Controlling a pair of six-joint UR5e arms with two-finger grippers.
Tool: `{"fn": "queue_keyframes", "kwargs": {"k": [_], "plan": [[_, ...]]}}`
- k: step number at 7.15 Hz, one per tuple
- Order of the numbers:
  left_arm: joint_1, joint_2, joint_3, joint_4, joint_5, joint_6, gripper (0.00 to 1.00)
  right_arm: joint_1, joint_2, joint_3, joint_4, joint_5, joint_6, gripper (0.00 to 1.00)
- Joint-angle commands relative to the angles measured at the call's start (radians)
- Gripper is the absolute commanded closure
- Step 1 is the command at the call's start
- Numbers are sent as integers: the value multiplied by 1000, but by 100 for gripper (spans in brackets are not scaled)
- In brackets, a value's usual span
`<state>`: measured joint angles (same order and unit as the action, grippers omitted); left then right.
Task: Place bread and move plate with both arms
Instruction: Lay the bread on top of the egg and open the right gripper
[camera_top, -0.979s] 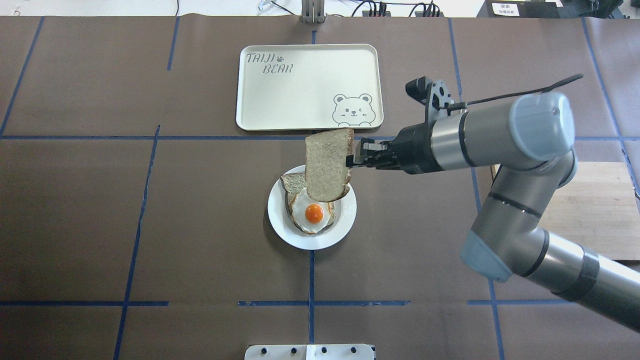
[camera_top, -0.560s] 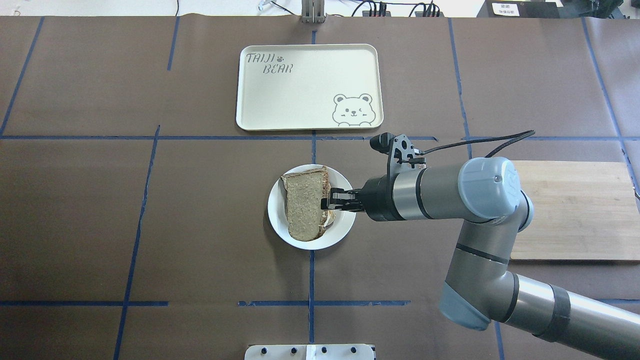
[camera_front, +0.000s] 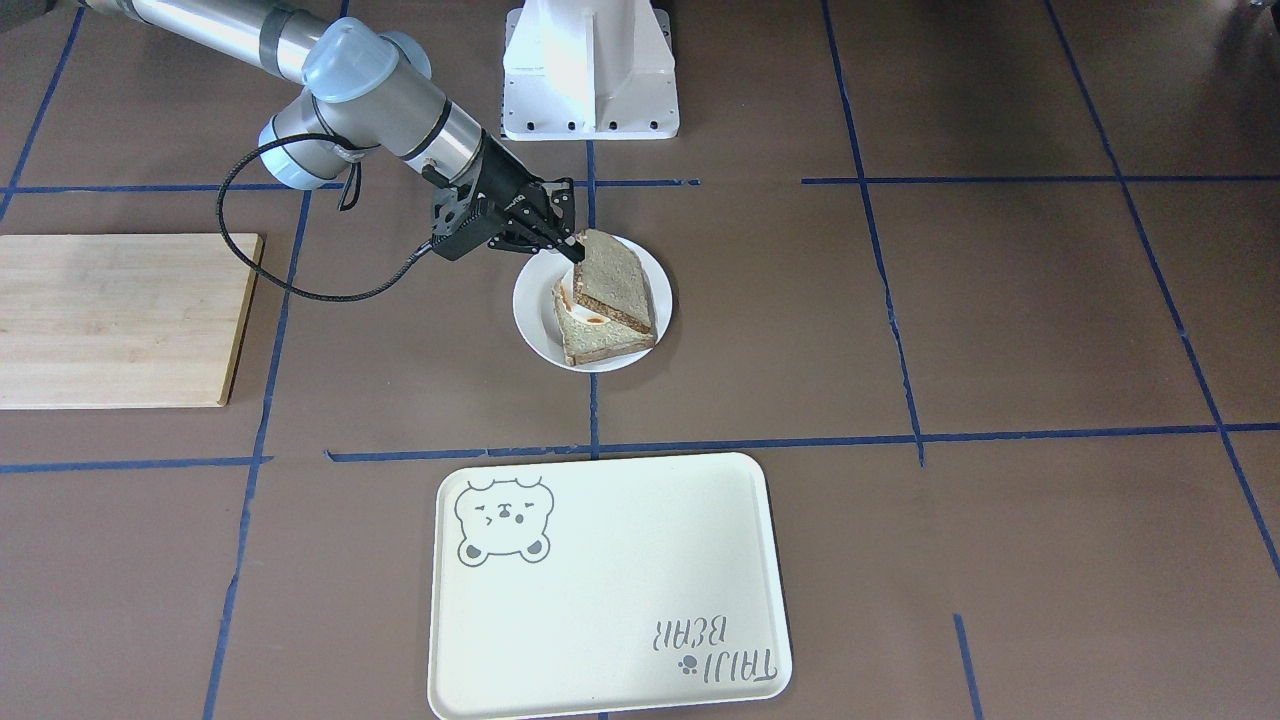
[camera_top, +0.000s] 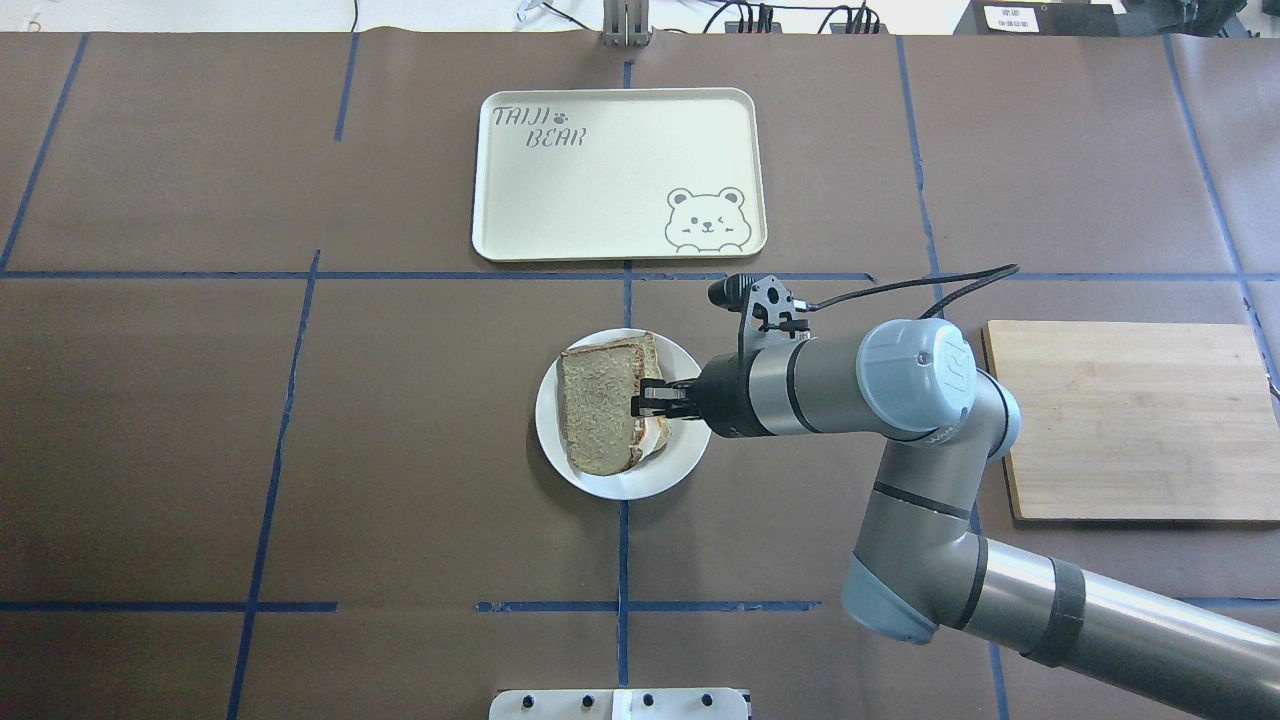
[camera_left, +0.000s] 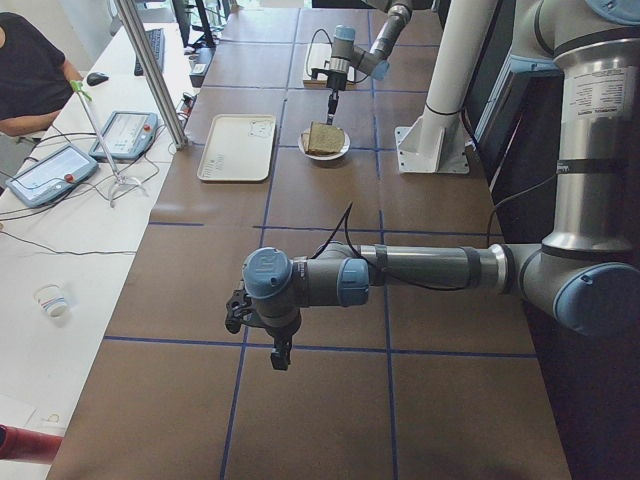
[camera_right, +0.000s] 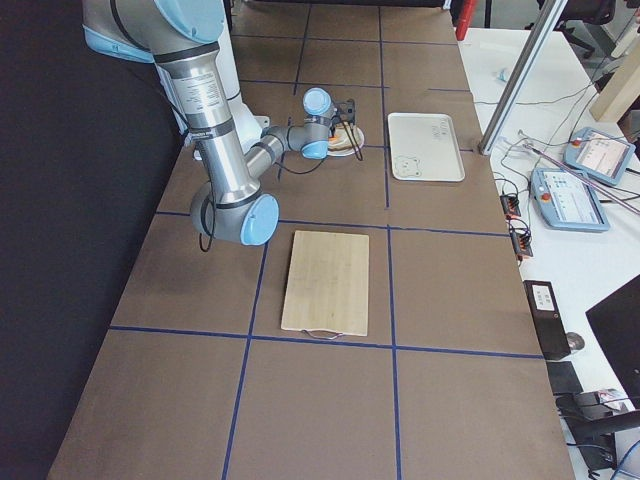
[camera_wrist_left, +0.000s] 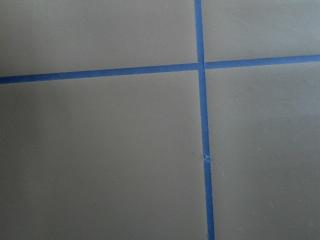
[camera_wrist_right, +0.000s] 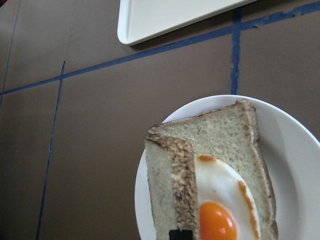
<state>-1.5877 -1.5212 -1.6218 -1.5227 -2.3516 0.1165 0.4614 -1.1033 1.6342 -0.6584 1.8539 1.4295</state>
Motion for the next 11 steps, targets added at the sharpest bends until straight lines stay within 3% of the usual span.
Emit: {"fn": "queue_keyframes", "kwargs": {"k": [1,4,5,6,9,11], "plan": [[0,0,-6,1,0,0,0,22,7,-40,-1,2,-14,100],[0,-2,-10,1,0,-1,0,46,5,-59,-1,10,-20,98],[0,-2,-12,3,0,-3,0,45,8,-66,-1,7,-15,41],[0,-2,-12,4,0,-5,0,45,19,-70,-1,5,-2,1],[0,-4,-29,-2,-17,-9,0,66,22,-60,-1,8,31,0],[18,-26,-50,-63,-55,-137,0,120,19,-44,-16,10,31,0]]}}
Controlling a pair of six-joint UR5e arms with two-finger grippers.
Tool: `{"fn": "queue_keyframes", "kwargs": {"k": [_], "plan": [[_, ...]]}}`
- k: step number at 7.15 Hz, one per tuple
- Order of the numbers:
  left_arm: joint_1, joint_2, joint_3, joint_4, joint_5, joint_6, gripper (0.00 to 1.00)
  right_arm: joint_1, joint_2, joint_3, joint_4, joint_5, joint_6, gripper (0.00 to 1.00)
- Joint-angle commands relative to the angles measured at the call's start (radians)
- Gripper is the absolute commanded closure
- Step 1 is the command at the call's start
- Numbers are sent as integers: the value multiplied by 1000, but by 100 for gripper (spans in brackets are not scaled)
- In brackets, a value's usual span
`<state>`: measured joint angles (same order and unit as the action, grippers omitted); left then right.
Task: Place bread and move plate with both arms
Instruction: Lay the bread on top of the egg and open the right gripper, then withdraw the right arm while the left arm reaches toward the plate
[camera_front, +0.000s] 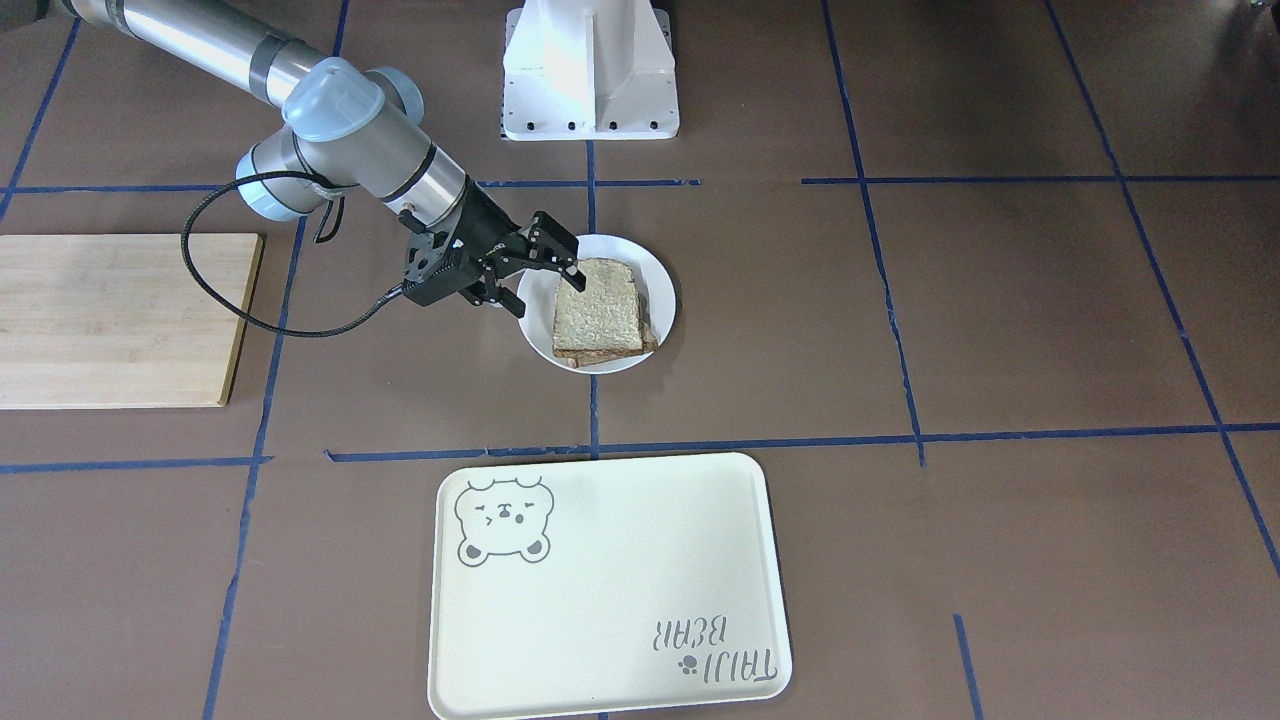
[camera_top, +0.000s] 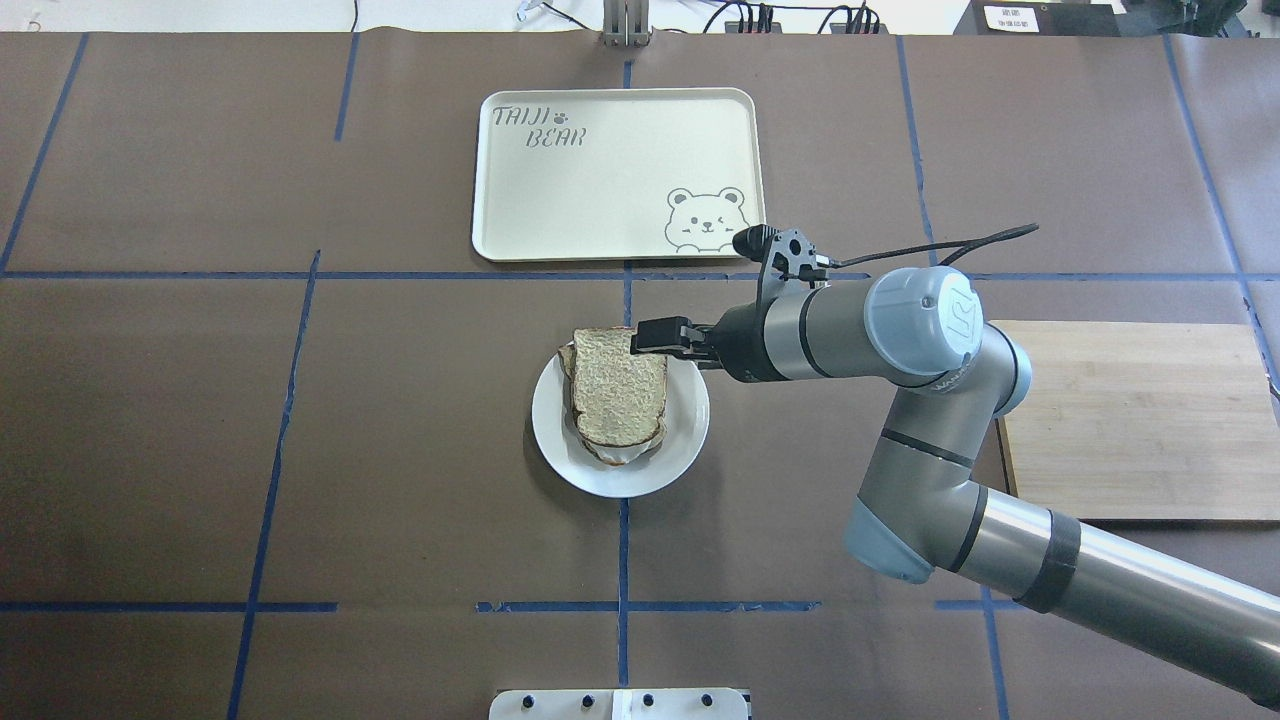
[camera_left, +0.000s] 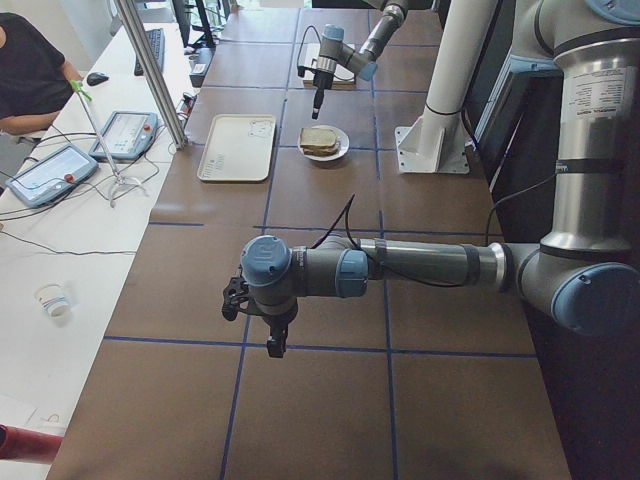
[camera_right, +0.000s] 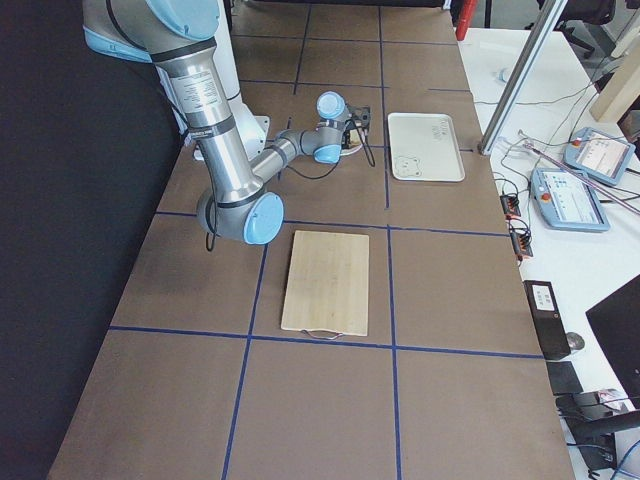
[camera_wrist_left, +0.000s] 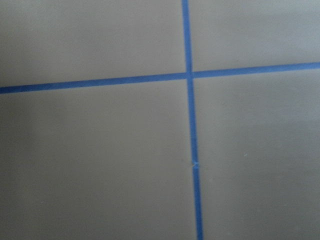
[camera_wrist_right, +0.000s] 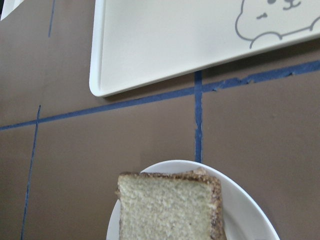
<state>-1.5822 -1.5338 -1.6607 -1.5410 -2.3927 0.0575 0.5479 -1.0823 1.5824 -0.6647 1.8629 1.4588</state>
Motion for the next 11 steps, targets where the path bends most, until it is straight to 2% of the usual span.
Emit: {"fn": "queue_keyframes", "kwargs": {"k": [1,3,4,6,8,9,10,11], "plan": [[52,-14,-11,-176,-16,-164,0,87,-8,11,-56,15,-8,0],[153,-22,-11,-414,-16,-441,0,192,-22,115,-281,22,-27,0],[230,-43,-10,-532,-14,-620,0,229,-22,178,-443,16,-91,0],[338,-100,-13,-728,-16,-998,0,309,-22,267,-738,15,-386,0],[439,-178,-10,-861,-6,-1280,0,386,-60,291,-918,24,-706,0],[474,-204,-10,-931,-2,-1420,0,442,-74,289,-996,59,-845,0],[523,-210,-10,-1003,60,-1532,0,504,-79,285,-1082,126,-983,0],[616,-209,-10,-1069,175,-1627,0,567,-105,275,-1121,233,-1096,0]]}}
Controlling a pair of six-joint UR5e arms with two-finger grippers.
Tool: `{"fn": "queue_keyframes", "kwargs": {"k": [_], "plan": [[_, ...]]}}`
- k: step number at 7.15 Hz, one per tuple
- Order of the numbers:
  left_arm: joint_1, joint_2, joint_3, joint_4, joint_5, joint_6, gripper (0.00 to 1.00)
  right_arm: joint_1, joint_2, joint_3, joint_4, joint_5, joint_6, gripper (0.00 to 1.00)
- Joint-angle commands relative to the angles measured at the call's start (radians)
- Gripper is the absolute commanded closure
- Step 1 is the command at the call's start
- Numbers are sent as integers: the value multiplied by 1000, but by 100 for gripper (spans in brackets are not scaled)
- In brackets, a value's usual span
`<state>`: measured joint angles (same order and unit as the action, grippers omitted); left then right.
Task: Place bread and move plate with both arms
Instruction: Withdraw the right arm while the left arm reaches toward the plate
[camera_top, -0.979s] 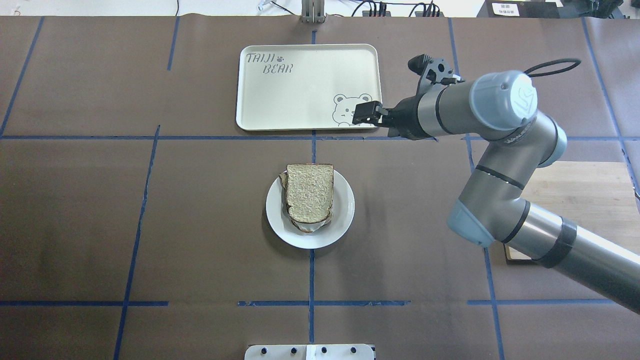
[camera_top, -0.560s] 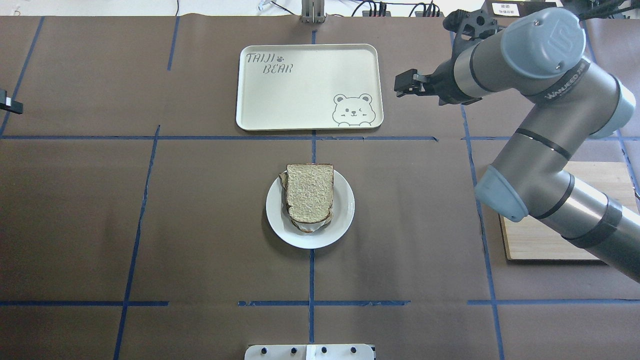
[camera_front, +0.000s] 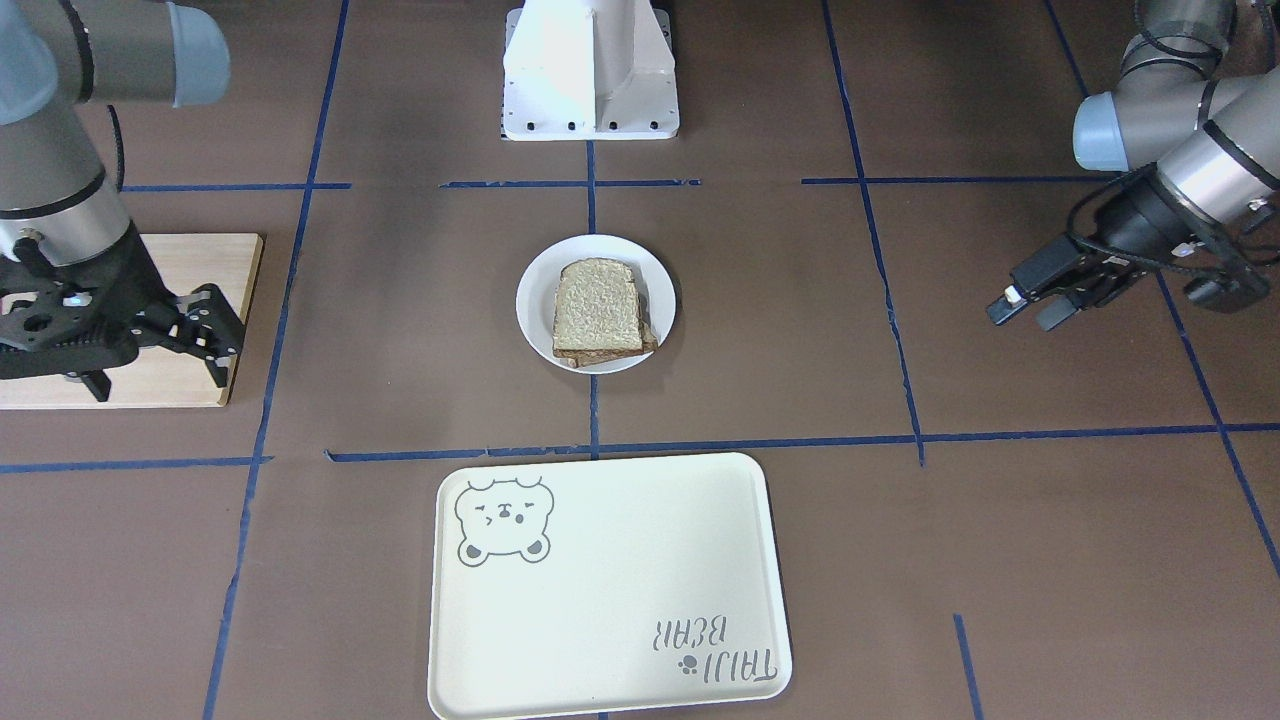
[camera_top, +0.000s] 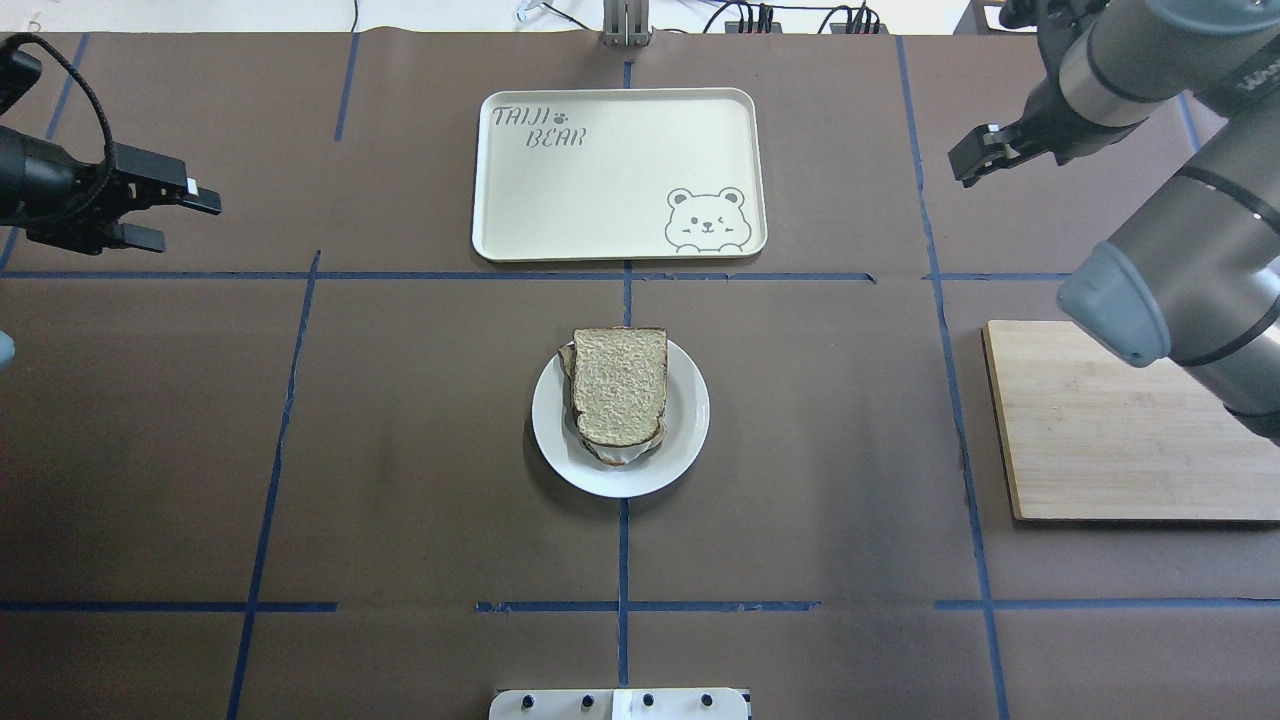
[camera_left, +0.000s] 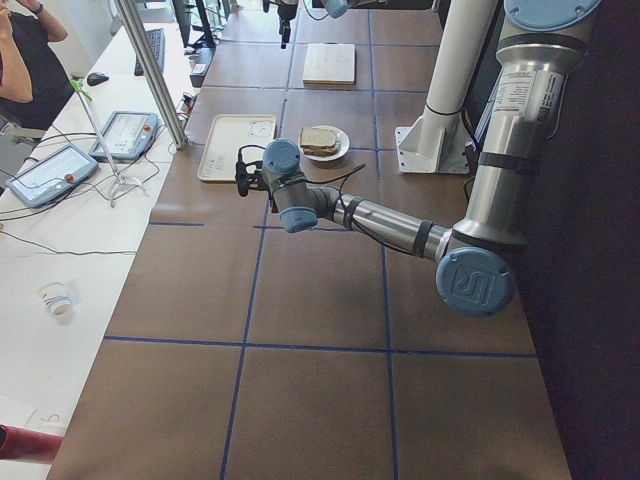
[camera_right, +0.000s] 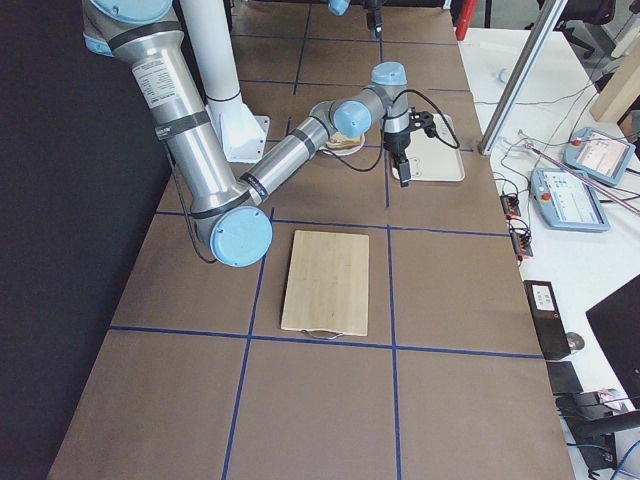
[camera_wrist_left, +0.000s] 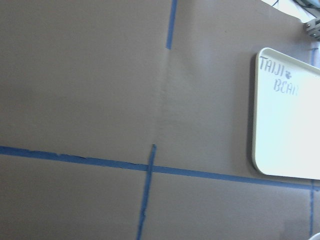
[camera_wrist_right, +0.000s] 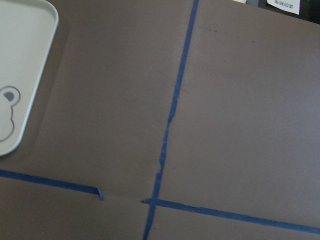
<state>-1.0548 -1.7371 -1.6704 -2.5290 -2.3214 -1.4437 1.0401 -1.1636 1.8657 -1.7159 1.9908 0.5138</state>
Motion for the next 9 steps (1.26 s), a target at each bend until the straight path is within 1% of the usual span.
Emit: {"fn": "queue_keyframes", "kwargs": {"k": [1,2,4,5,6,7,9], "plan": [[183,-13,-2,-92,202,-191,0,125,-87,-19,-60,229,-194,0],[243,-19,-3,-93,259,-226,0,167,-137,-20,-59,302,-251,0],[330,-70,-2,-88,269,-314,9,227,-252,-22,-60,335,-419,0],[401,-96,1,-86,315,-337,11,251,-305,-22,-59,361,-484,0],[474,-138,17,-79,386,-351,14,274,-342,-22,-57,362,-491,0],[528,-171,33,-76,439,-351,18,279,-358,-23,-59,367,-483,0],[544,-215,87,-76,448,-351,27,281,-344,-25,-57,370,-483,0]]}}
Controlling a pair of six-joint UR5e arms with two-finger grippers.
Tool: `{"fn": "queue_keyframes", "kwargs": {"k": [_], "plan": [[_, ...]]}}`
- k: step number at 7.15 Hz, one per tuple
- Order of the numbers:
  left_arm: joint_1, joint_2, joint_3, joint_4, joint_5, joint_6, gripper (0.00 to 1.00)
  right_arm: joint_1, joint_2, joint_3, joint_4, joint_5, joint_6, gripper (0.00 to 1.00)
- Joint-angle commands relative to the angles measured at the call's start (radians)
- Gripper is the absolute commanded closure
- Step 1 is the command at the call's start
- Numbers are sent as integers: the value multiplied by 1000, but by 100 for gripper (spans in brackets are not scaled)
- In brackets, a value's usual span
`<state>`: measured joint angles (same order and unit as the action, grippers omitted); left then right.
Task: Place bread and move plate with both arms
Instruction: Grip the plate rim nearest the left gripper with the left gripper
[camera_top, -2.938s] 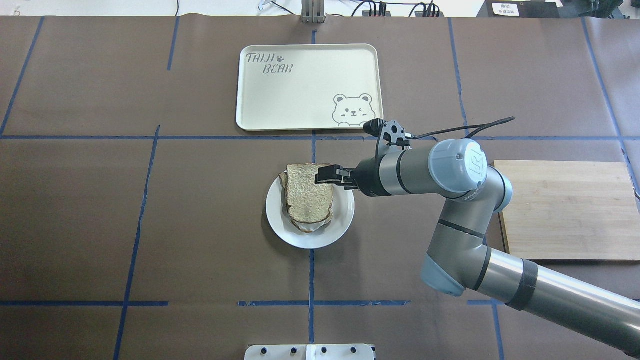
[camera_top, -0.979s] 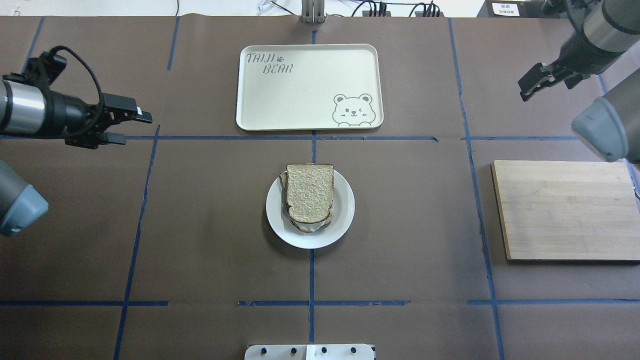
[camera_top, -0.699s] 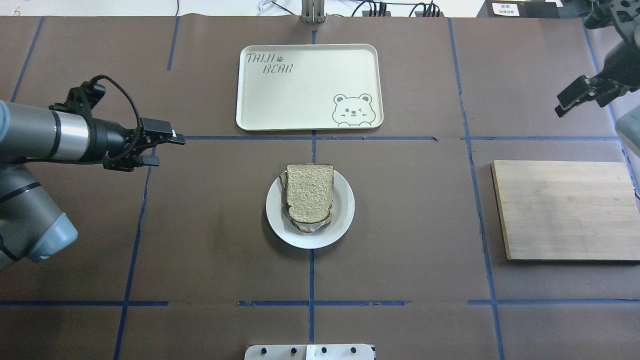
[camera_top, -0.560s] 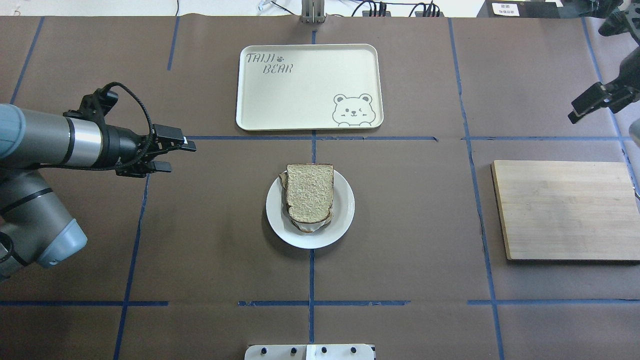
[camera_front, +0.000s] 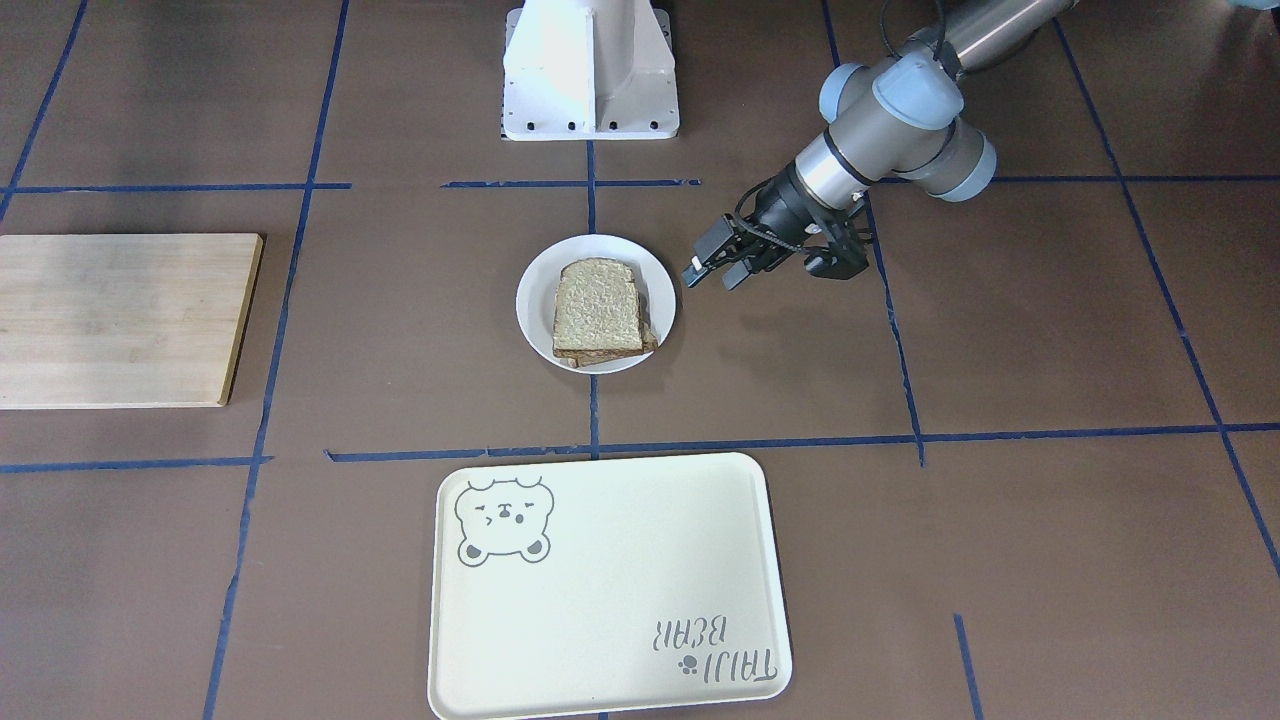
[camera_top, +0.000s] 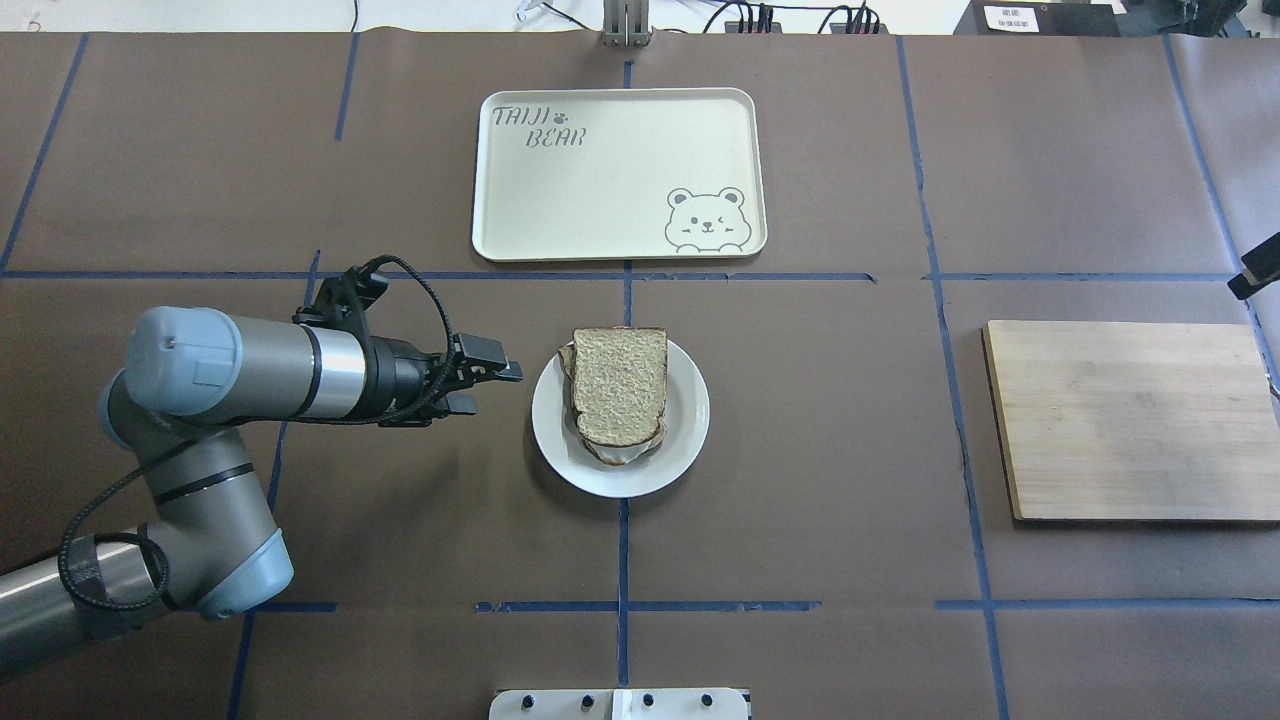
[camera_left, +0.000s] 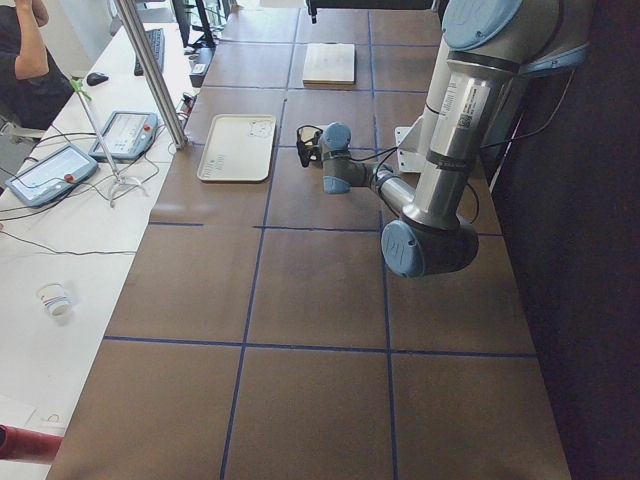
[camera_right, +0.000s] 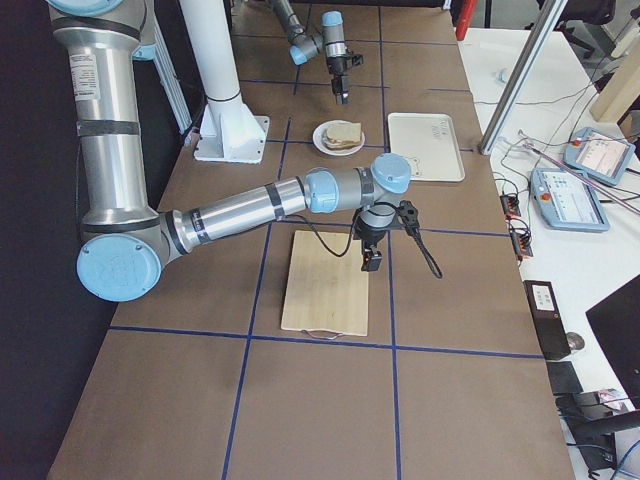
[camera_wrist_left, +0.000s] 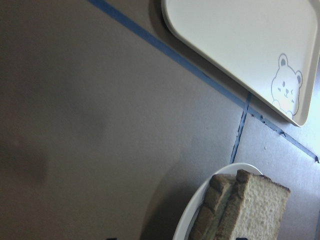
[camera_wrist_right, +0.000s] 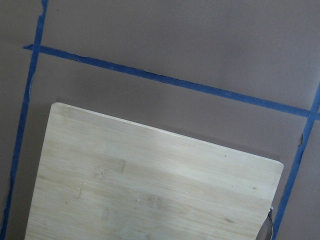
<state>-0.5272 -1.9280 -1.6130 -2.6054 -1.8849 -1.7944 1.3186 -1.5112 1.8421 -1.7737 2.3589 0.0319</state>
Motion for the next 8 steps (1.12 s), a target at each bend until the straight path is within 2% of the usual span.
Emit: {"fn": "queue_keyframes", "kwargs": {"k": [1,3,8], "plan": [[22,-26,51,-1,12,1,30,4,2,0,5,2,-3,0],[29,-60,87,1,13,1,32,13,-26,0,63,6,-3,0],[67,-69,99,1,13,3,44,28,-32,0,63,45,-1,0]]}}
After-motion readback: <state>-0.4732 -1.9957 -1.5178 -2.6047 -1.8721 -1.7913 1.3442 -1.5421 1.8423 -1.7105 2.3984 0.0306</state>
